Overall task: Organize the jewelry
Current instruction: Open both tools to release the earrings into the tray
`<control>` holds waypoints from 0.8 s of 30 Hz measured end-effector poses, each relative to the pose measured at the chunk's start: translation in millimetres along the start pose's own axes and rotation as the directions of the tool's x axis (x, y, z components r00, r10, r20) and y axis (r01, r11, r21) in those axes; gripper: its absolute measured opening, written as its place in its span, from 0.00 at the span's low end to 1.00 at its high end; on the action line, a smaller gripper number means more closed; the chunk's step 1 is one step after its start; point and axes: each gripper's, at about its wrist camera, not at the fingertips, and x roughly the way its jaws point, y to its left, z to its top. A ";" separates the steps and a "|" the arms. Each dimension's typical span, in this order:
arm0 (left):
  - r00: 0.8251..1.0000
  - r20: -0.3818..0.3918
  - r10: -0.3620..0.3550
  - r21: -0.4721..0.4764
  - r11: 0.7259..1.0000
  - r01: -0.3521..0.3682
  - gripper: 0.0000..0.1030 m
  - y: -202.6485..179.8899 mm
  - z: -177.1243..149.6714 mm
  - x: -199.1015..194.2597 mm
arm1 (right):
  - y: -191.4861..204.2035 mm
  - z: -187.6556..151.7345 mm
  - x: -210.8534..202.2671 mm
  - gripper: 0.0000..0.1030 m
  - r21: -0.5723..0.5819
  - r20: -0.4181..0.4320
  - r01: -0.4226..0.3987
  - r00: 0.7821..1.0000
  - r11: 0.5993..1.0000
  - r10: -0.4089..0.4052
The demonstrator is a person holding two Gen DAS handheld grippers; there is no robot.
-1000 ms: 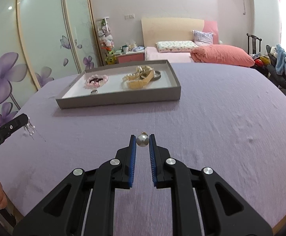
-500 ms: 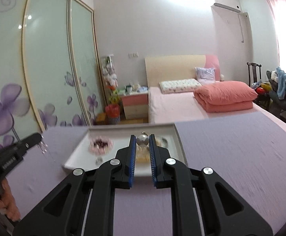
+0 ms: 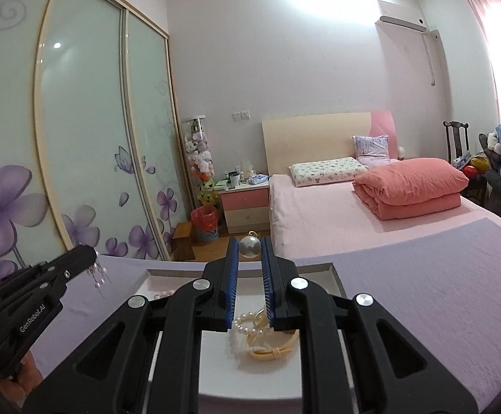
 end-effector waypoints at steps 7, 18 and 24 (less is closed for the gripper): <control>0.999 -0.038 -0.005 -0.009 1.000 0.005 0.06 -1.1 -8.9 28.9 | -3.0 -11.6 29.5 0.14 0.010 -0.077 0.012 0.997 1.000 -0.011; 0.997 -0.080 -0.010 -0.029 1.000 0.007 0.06 5.8 -20.8 55.9 | -7.5 -25.7 53.9 0.14 0.018 -0.144 0.032 0.989 0.999 -0.029; 0.995 -0.102 -0.021 -0.039 0.999 0.017 0.14 6.0 -27.1 62.8 | -10.5 -26.9 54.0 0.41 0.043 -0.152 0.032 0.988 0.999 -0.025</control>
